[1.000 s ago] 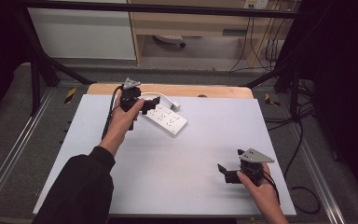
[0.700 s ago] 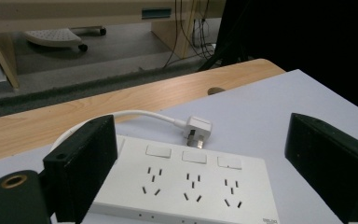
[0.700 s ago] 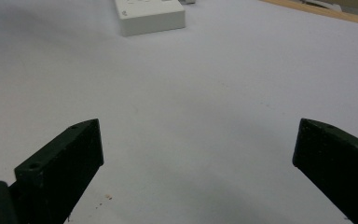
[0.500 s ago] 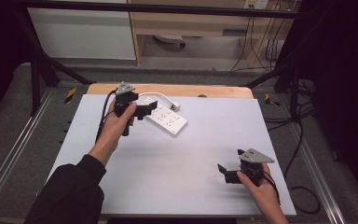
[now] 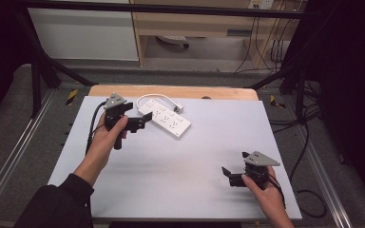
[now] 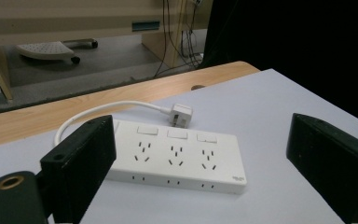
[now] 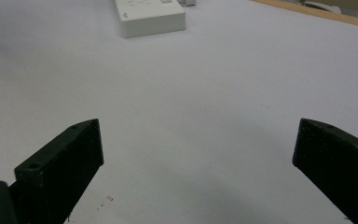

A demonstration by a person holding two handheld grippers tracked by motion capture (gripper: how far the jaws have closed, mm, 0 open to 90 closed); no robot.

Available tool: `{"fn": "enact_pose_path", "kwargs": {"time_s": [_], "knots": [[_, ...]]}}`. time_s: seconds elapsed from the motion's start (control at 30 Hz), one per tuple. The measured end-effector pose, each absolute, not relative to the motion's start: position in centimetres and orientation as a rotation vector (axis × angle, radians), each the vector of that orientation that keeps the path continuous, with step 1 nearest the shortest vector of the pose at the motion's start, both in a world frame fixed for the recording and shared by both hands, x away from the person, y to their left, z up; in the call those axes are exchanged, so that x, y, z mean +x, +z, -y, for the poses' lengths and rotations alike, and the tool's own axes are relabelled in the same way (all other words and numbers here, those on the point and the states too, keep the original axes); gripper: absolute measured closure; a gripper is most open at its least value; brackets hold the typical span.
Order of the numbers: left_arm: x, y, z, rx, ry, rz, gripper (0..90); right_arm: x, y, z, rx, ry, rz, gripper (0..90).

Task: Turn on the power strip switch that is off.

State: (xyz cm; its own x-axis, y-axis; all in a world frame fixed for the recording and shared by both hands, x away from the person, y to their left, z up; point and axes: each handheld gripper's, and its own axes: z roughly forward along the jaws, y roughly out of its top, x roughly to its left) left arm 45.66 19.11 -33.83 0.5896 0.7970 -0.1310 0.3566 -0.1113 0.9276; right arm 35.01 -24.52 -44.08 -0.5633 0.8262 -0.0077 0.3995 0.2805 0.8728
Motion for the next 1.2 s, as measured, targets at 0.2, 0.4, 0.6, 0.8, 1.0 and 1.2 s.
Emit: {"fn": "enact_pose_path", "kwargs": {"time_s": [0.2, 0.4, 0.6, 0.8, 1.0, 1.2], "knots": [[43.8, -34.5, -20.1, 1.696, 0.496, -0.962, 8.1, 35.0, -44.1, 24.5, 1.099, 1.221, -2.091, 2.2], [42.0, -35.0, -21.2, 1.689, 0.501, -0.955, 7.5, 35.0, -44.1, 24.6, 1.098, 1.22, -2.088, 2.2], [40.4, -35.7, -22.4, 1.674, 0.503, -0.967, 7.4, 35.0, -44.1, 24.6, 1.1, 1.219, -2.088, 2.2], [38.9, -36.7, -23.6, 1.669, 0.512, -0.981, 7.4, 35.0, -44.1, 24.6, 1.099, 1.218, -2.089, 2.2], [37.5, -38.2, -24.5, 1.681, 0.528, -0.996, 7.3, 35.1, -44.0, 24.7, 1.111, 1.245, -2.084, 2.2], [35.7, -39.4, -25.3, 1.663, 0.542, -0.994, 6.5, 35.1, -44.0, 24.8, 1.12, 1.251, -2.076, 2.2]]}}
